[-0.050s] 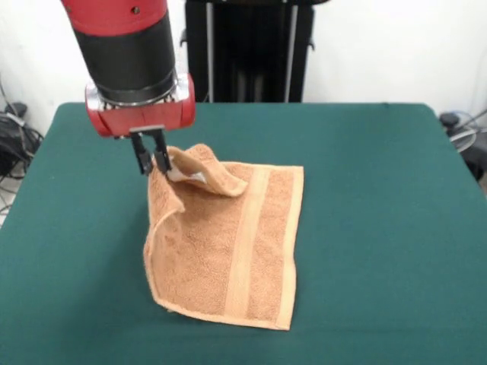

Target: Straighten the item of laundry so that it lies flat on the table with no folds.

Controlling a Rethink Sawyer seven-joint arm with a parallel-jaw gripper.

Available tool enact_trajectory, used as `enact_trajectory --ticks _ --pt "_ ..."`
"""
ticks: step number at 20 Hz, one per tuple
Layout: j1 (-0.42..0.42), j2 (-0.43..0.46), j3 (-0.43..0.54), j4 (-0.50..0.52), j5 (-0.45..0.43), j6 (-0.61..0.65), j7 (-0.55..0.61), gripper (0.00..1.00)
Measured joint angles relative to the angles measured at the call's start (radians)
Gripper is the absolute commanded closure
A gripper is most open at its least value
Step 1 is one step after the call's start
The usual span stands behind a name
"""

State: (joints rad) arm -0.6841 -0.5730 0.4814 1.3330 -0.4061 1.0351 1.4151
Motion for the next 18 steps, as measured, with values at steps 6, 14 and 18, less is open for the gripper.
enact_trajectory --ticks 6,14,18 --pt "-0.002 0.029 0.016 -0.028 0.0 0.0 -0.052 0.0" --pt "-0.002 0.04 0.02 -0.049 0.0 0.0 -0.074 0.0" --pt "-0.002 0.04 0.022 -0.053 0.0 0.0 -0.074 0.0"
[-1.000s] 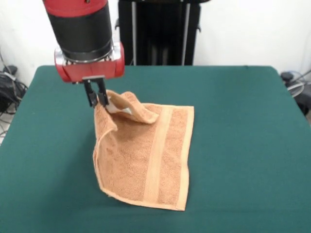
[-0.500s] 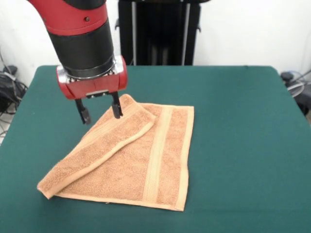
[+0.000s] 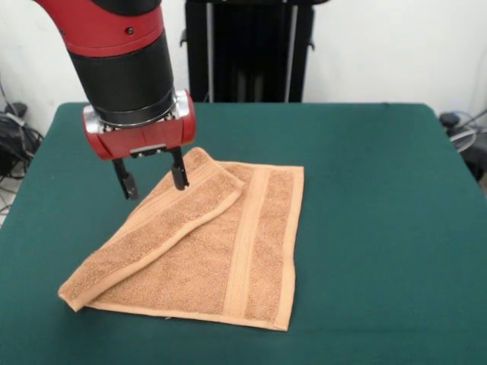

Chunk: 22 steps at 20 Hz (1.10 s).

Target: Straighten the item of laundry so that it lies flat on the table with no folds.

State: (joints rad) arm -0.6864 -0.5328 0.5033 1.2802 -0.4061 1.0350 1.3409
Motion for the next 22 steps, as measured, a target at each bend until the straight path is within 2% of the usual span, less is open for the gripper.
enact_trajectory --ticks 4,10,16,22 --pt "-0.001 -0.011 0.0 0.013 0.0 0.0 0.0 0.0" --pt "-0.001 -0.079 0.0 0.099 0.0 -0.01 0.0 0.0" --pt "0.002 -0.165 0.0 0.232 0.0 -0.089 0.0 0.0" --pt "0.019 -0.171 -0.001 0.28 0.0 -0.155 0.0 0.0"
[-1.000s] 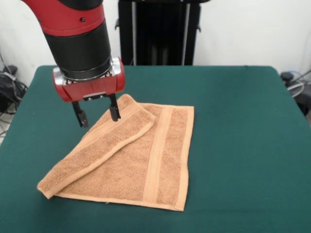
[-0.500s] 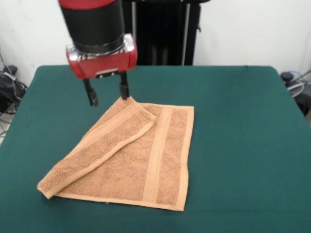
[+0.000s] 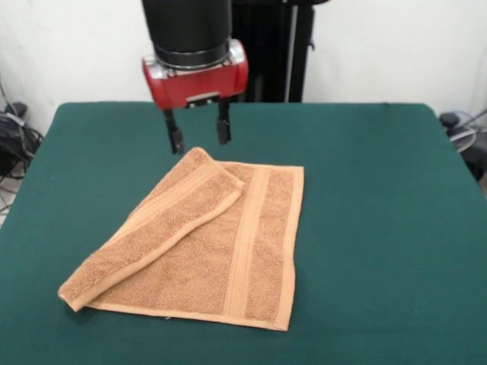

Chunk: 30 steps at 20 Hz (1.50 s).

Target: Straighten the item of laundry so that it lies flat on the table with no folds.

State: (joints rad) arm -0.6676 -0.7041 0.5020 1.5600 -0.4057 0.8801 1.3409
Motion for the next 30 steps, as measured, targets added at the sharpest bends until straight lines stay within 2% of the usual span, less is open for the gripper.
enact_trajectory --ticks 8,15,30 --pt "0.045 0.014 -0.014 0.052 0.0 -0.106 0.0 0.0" --pt "0.067 0.036 -0.019 0.068 0.0 -0.148 0.0 0.0" --pt "0.042 0.111 -0.019 0.11 0.001 -0.258 0.0 0.0"
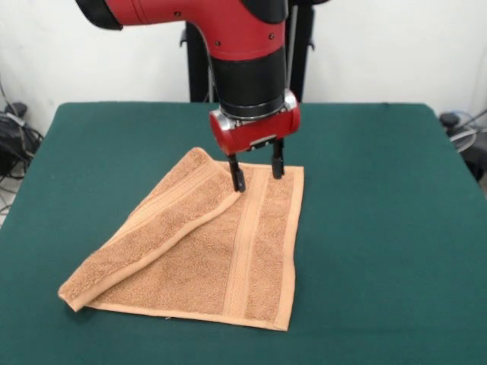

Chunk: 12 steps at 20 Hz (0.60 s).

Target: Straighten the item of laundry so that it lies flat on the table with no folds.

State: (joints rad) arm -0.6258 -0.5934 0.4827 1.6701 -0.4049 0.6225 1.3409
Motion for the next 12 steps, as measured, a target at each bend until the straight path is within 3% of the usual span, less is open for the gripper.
enact_trajectory --ticks 12 --pt "0.0 0.014 0.0 0.021 0.0 -0.013 0.0 0.0"
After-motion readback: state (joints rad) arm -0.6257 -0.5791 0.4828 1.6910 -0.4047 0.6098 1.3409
